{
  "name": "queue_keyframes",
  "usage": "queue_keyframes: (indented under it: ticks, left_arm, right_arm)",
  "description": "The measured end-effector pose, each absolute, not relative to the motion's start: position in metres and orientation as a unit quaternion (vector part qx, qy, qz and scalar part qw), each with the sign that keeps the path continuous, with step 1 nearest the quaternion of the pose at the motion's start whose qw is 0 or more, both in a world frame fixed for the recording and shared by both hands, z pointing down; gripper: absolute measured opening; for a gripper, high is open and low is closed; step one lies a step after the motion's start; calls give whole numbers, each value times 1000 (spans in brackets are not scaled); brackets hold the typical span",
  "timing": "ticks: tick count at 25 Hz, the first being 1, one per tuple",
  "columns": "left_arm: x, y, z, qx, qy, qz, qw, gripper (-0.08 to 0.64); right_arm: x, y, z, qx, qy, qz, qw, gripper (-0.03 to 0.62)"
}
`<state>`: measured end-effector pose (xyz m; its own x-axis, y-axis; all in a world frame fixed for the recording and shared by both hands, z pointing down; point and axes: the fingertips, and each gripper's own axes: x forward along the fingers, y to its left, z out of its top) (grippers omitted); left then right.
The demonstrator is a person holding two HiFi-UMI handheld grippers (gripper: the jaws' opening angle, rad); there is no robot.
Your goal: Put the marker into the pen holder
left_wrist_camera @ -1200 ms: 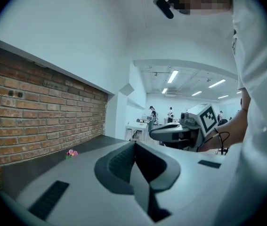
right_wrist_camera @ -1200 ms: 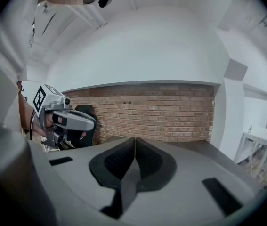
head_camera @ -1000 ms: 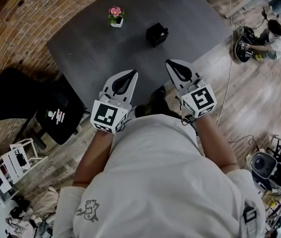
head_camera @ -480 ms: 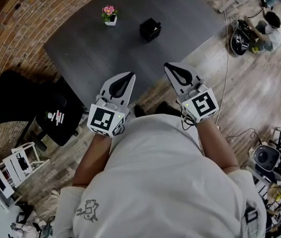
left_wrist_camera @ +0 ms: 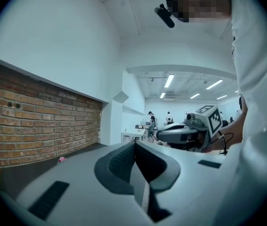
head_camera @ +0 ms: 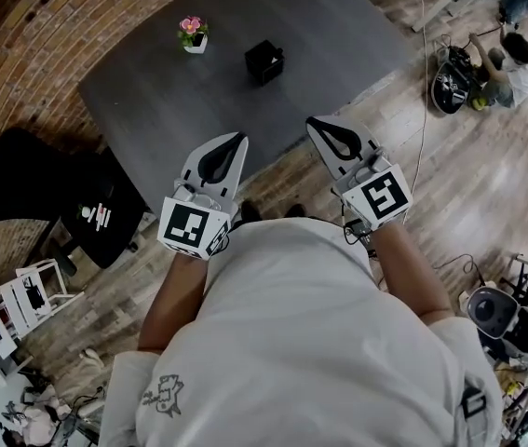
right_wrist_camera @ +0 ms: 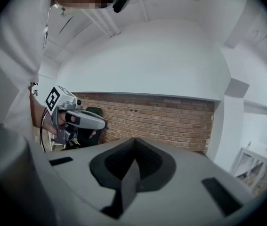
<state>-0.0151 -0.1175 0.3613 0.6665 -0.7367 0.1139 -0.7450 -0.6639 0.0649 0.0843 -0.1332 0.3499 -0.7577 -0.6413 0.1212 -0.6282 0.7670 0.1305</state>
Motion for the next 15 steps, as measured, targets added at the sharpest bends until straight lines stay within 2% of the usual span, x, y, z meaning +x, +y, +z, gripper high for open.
queue_keyframes:
  ticks: [8, 15]
  left_arm:
    - [32, -97, 369, 904, -420, 43, 61, 11]
    - [50, -71, 366, 907, -414, 44, 58, 11]
  right_arm:
    - [133, -117, 365, 334, -940, -19, 67, 5]
    - [143, -99, 367, 322, -945, -14, 58, 5]
